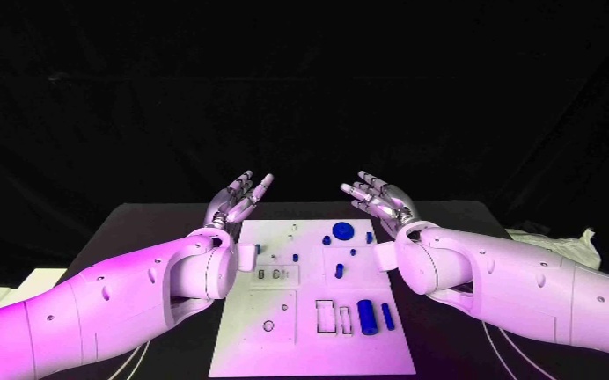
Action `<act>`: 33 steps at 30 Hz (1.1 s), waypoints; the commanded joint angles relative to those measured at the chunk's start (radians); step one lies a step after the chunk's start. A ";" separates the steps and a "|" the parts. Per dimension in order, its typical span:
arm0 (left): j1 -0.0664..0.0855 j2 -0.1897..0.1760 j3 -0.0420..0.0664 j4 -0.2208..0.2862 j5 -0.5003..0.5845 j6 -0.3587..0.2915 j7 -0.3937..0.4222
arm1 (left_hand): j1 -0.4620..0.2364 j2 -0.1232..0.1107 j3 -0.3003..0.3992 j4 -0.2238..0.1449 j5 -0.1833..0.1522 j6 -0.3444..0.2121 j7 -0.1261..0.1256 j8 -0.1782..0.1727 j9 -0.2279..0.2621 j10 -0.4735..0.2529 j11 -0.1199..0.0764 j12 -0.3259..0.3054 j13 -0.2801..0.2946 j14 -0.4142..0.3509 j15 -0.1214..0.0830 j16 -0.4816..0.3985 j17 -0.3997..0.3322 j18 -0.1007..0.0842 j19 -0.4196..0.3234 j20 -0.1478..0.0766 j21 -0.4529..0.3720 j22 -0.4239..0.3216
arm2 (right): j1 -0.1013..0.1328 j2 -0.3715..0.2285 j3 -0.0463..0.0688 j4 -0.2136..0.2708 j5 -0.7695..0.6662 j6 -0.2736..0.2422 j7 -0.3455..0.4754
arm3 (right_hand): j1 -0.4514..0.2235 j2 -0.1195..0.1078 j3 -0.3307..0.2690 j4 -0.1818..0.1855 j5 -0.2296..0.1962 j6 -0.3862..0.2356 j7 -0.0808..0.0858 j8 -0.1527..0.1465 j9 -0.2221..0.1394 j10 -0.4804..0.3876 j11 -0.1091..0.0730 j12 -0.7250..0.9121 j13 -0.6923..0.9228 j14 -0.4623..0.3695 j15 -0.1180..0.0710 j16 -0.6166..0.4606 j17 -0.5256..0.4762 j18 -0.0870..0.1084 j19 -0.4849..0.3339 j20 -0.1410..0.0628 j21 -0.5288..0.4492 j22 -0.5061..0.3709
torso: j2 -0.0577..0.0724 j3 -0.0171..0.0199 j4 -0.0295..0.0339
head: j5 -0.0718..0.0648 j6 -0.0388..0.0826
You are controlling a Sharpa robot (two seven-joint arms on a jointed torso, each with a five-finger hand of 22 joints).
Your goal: Assemble the parts on the task board
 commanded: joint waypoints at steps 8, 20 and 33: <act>0.003 0.004 0.000 -0.003 -0.020 0.083 -0.013 | 0.124 0.037 -0.012 -0.017 0.002 0.438 0.148 0.104 0.050 0.636 0.027 0.154 0.065 0.591 -0.003 0.196 0.084 0.024 0.548 0.013 0.257 0.121 | 0.015 0.018 -0.017 -0.047 -0.115 0.283 -0.100 | 0.161 -0.009 0.068 -0.127 -0.013 0.666 0.106 0.111 0.053 0.693 -0.049 0.123 0.033 0.713 -0.060 0.141 0.042 0.123 0.493 0.004 0.164 0.058 | 0.000 -0.0001 0.0004 | 0.000 0.000; 0.007 -0.095 0.003 0.076 -0.097 0.132 -0.007 | 0.244 0.023 -0.021 -0.091 0.002 0.815 0.061 0.185 0.078 0.978 -0.085 0.231 0.090 1.000 -0.137 0.370 0.249 0.052 0.917 -0.097 0.441 0.190 | 0.052 -0.031 0.019 -0.084 -0.769 0.098 -0.137 | 0.109 -0.066 0.187 -0.169 -0.031 0.794 0.077 0.073 0.043 0.846 -0.089 0.068 0.033 0.931 -0.122 0.134 0.051 0.124 0.709 -0.069 0.255 0.070 | 0.074 -0.0099 0.0279 | -0.017 0.032; 0.018 -0.173 0.018 0.223 -0.087 0.158 -0.055 | 0.248 -0.005 -0.029 -0.085 0.001 0.846 0.050 0.157 0.083 1.032 -0.099 0.195 0.106 0.987 -0.154 0.482 0.404 0.045 0.946 -0.122 0.497 0.230 | 0.108 -0.036 0.031 -0.057 -1.246 0.220 -0.355 | 0.155 -0.119 0.176 -0.165 -0.101 0.879 0.034 0.059 0.046 0.956 -0.143 0.041 0.037 1.197 -0.210 0.236 0.148 0.122 0.892 -0.170 0.527 0.213 | 0.134 -0.0252 0.0515 | -0.048 0.042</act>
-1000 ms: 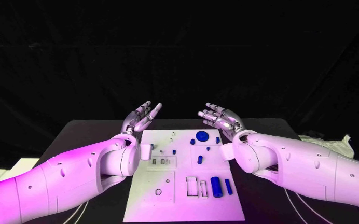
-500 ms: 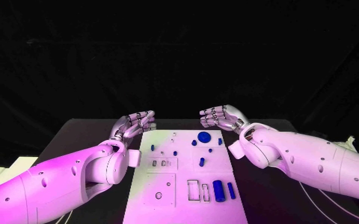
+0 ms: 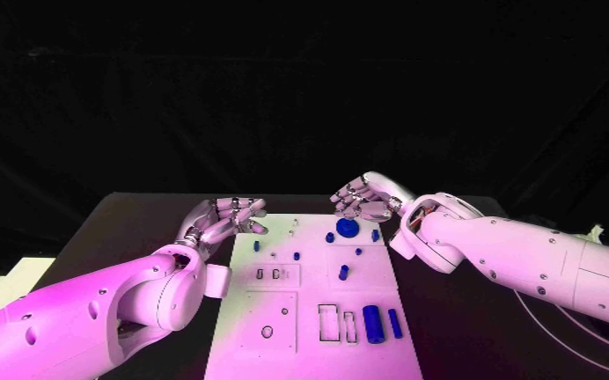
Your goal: Assemble the parts on the task board
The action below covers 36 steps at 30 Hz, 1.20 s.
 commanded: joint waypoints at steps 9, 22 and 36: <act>0.008 -0.029 0.004 0.108 0.020 0.045 -0.033 | 0.007 -0.015 -0.010 -0.006 0.001 0.012 0.009 -0.023 0.002 0.016 0.005 -0.030 0.008 -0.012 0.004 0.040 0.080 0.014 0.011 -0.003 0.024 0.019 | 0.027 0.021 0.000 0.019 -0.595 0.127 -0.285 | -0.011 -0.049 0.010 0.022 -0.040 0.082 -0.047 -0.024 0.002 0.092 -0.055 -0.028 0.004 0.269 -0.081 0.172 0.168 0.012 0.148 -0.083 0.293 0.161 | 0.055 -0.0122 0.0238 | -0.038 -0.002; 0.030 -0.050 0.005 0.161 0.031 0.051 -0.045 | -0.016 -0.016 -0.025 0.001 0.000 0.004 0.015 -0.031 0.003 0.006 0.012 -0.037 0.014 -0.025 0.010 0.037 0.094 0.015 0.002 0.004 0.021 0.020 | 0.033 0.035 0.000 0.029 -0.732 0.171 -0.357 | -0.026 -0.076 0.058 0.058 -0.049 0.079 -0.052 -0.032 0.000 0.038 -0.052 -0.030 0.001 0.260 -0.081 0.283 0.285 0.012 0.134 -0.083 0.395 0.223 | 0.095 -0.0107 0.0343 | -0.049 0.003; 0.036 -0.061 0.005 0.179 0.039 0.054 -0.053 | -0.024 -0.016 -0.030 0.004 0.000 0.002 0.016 -0.032 0.003 0.004 0.013 -0.038 0.017 -0.027 0.011 0.037 0.098 0.015 0.001 0.005 0.021 0.020 | 0.033 0.035 0.000 0.031 -0.745 0.193 -0.362 | -0.020 -0.088 0.095 0.095 -0.063 0.090 -0.055 -0.030 0.002 0.029 -0.051 -0.028 0.002 0.251 -0.081 0.355 0.351 0.013 0.120 -0.081 0.456 0.261 | 0.115 -0.0061 0.0415 | -0.052 0.000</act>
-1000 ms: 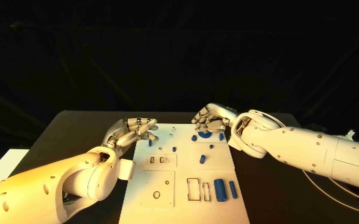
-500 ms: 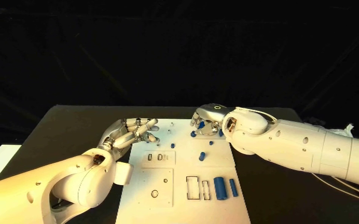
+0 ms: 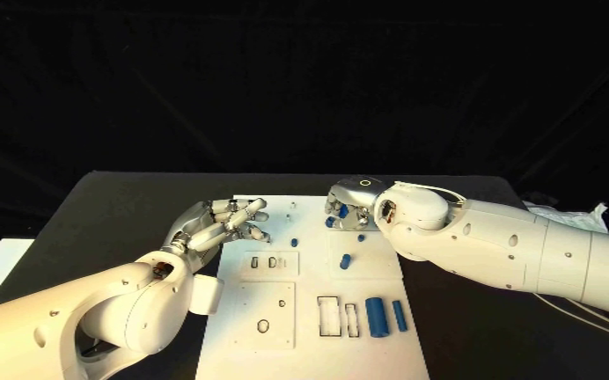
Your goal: Assemble the parts on the task board
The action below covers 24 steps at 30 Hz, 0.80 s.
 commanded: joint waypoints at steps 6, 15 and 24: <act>0.004 -0.003 0.001 0.006 0.022 0.031 -0.010 | -0.018 0.001 -0.011 0.004 0.000 -0.004 0.005 -0.005 0.002 -0.005 0.004 -0.004 0.003 -0.007 -0.001 0.000 0.005 0.016 -0.002 0.009 -0.001 0.002 | 0.000 0.002 0.000 0.002 -0.025 0.028 -0.013 | 0.018 -0.003 0.038 0.019 -0.045 0.018 -0.008 0.000 0.002 0.005 -0.005 -0.003 0.000 0.017 -0.004 0.030 0.026 0.014 -0.016 -0.003 0.031 0.017 | 0.011 0.0006 0.0025 | -0.011 -0.007; 0.005 -0.005 0.002 0.003 0.028 0.038 -0.022 | -0.019 0.003 -0.012 0.004 0.000 -0.004 0.005 -0.005 0.003 -0.005 0.004 -0.004 0.004 -0.007 -0.001 0.000 0.006 0.016 -0.002 0.009 -0.001 0.002 | 0.000 0.005 0.000 0.003 -0.021 0.024 -0.008 | 0.019 -0.007 0.070 0.041 -0.056 0.034 -0.011 0.002 0.004 0.018 -0.008 -0.002 0.000 0.018 -0.006 0.060 0.050 0.014 -0.021 -0.004 0.057 0.033 | 0.016 0.0017 0.0029 | -0.008 -0.012; 0.006 -0.007 0.002 -0.001 0.028 0.044 -0.032 | -0.019 0.004 -0.012 0.004 0.001 -0.004 0.005 -0.005 0.003 -0.005 0.004 -0.004 0.005 -0.008 -0.001 0.000 0.006 0.016 -0.002 0.009 -0.001 0.002 | 0.000 0.005 0.001 0.005 -0.008 0.006 0.002 | 0.015 -0.013 0.089 0.066 -0.061 0.048 -0.013 0.005 0.006 0.031 -0.011 -0.001 0.001 0.017 -0.007 0.085 0.069 0.014 -0.025 -0.005 0.079 0.046 | 0.020 0.0025 0.0041 | -0.008 -0.017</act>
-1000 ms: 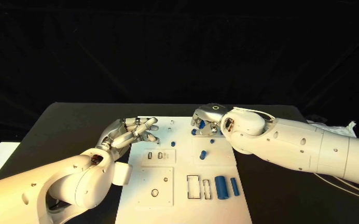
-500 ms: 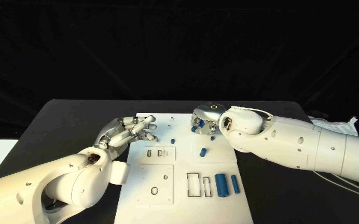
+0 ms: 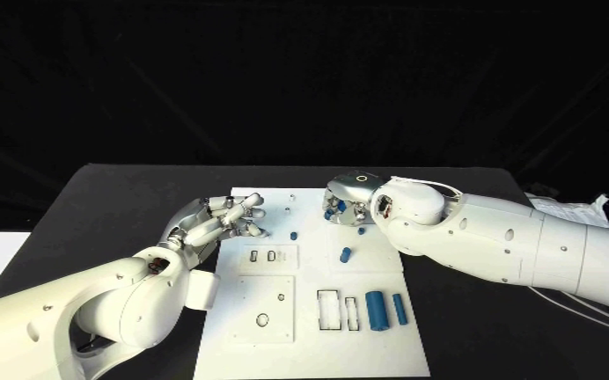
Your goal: Assemble the parts on the task board
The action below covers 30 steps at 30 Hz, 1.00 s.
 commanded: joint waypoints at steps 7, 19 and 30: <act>0.002 0.000 0.001 -0.002 0.006 0.029 -0.011 | -0.005 0.003 -0.006 -0.002 0.001 -0.004 0.005 -0.005 0.001 -0.005 0.003 -0.004 0.002 -0.008 -0.001 0.001 0.002 0.016 0.001 0.006 -0.001 0.001 | -0.001 0.000 0.000 0.006 0.012 -0.101 0.011 | 0.019 0.012 0.037 0.031 -0.016 0.050 -0.010 0.022 0.013 0.054 -0.015 0.008 0.006 0.029 -0.017 0.099 0.089 -0.001 0.037 -0.008 0.088 0.112 | 0.005 0.0010 0.0000 | -0.003 -0.004; 0.002 -0.001 0.001 -0.005 0.006 0.030 -0.017 | 0.004 0.008 -0.004 -0.008 0.001 -0.004 0.004 -0.006 0.002 -0.006 0.003 -0.004 0.004 -0.009 -0.002 0.001 0.006 0.017 0.001 0.006 -0.001 0.002 | -0.001 0.016 0.003 0.006 0.034 -0.221 -0.006 | 0.026 0.013 0.054 0.047 -0.025 0.060 -0.012 0.027 0.021 0.070 -0.018 0.004 0.005 0.028 -0.019 0.145 0.129 -0.008 0.055 -0.012 0.132 0.166 | 0.008 0.0003 0.0028 | -0.001 -0.005; 0.003 -0.002 0.001 0.000 0.006 0.030 -0.020 | 0.006 0.009 -0.004 -0.010 0.001 -0.004 0.004 -0.006 0.002 -0.006 0.003 -0.004 0.005 -0.009 -0.002 0.001 0.007 0.017 0.001 0.006 0.000 0.002 | 0.009 0.077 0.004 -0.048 0.034 -0.223 -0.028 | 0.026 0.009 0.057 0.050 -0.026 0.058 -0.010 0.025 0.022 0.068 -0.017 0.000 0.004 0.026 -0.019 0.151 0.134 -0.009 0.054 -0.012 0.138 0.172 | 0.013 -0.0007 0.0050 | 0.004 0.000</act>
